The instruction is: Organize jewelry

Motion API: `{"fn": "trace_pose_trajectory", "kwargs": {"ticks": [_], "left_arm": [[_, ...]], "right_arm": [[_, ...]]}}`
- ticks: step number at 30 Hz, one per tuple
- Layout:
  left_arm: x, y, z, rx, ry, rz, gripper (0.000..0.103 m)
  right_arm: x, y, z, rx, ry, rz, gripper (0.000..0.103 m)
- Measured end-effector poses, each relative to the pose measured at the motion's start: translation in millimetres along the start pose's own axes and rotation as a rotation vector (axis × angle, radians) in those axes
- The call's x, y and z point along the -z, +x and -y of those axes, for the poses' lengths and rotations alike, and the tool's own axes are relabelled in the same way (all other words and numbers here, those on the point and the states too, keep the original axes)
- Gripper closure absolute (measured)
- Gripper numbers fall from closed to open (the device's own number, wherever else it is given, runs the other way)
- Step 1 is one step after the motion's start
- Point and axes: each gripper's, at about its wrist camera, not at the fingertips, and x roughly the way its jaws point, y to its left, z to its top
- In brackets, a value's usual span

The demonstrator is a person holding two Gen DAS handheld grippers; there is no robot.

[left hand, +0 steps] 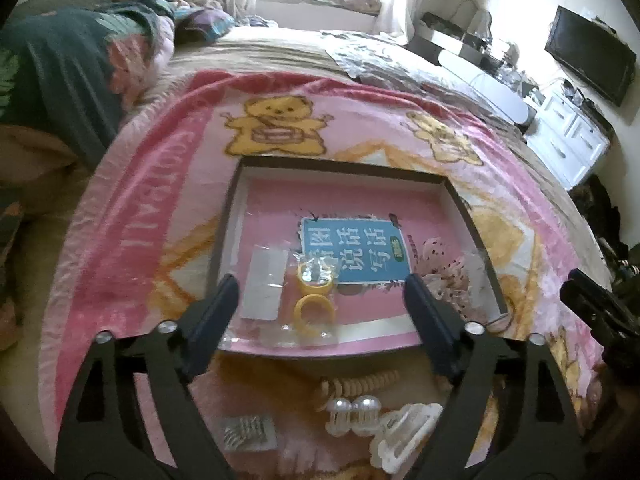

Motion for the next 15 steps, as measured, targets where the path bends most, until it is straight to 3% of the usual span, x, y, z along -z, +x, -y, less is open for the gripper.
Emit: {"fn": "trace_pose_trajectory", "kwargs": {"ticks": [3,6,15], "left_arm": [[0.6,-13.3,-0.1,-0.008,-0.008,0.021,0.010],[1.8,-27.1,-0.1,-0.020,-0.011,0.044,0.009],[5.8,-59.9,1.1,-0.012,-0.013,0.080,0.009]], "right_arm": [[-1.3,-13.3,-1.1,0.007,0.002,0.018,0.019],[-2.5,-24.8,-2.2,0.018,0.006,0.046,0.013],[-4.2,-60.0,-7.0,0.012,0.005,0.110,0.011]]}}
